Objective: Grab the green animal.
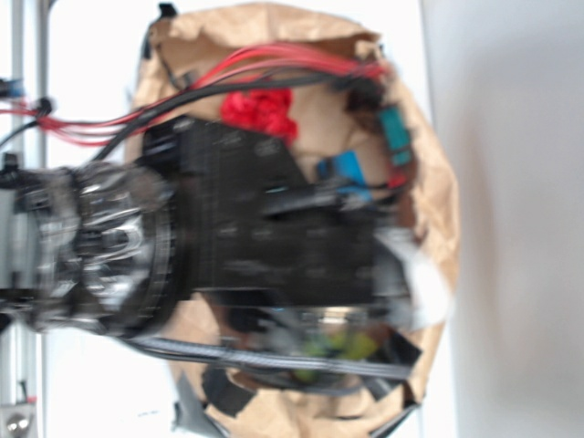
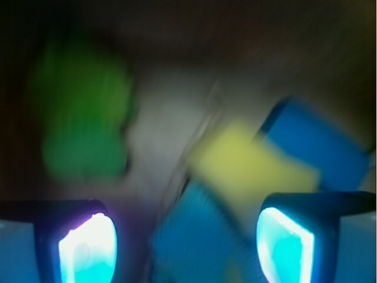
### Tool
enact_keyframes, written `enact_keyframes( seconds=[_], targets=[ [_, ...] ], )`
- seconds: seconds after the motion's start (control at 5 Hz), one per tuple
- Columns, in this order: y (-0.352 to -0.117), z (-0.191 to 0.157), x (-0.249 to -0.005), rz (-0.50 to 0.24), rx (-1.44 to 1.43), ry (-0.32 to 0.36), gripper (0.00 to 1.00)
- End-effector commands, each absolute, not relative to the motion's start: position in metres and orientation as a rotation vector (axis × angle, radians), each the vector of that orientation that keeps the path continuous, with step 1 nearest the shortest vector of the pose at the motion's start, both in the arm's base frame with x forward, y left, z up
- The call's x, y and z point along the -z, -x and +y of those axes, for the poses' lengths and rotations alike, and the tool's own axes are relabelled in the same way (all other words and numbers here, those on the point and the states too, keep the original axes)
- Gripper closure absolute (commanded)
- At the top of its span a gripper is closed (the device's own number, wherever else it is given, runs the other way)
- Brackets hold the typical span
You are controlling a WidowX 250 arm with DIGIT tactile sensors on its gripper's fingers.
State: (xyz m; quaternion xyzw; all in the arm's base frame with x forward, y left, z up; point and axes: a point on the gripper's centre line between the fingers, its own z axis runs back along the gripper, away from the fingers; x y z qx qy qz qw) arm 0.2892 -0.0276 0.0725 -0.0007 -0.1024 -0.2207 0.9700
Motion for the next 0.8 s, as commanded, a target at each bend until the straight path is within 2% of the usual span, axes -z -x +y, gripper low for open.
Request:
enact_keyframes(
  seconds=[0.0, 0.6],
  targets=[
    [-0.297, -0.045, -0.090, -0.342, 0.771, 0.083, 0.00],
    [-0.311, -0.081, -0.088, -0.398, 0.759, 0.151, 0.00]
  ],
)
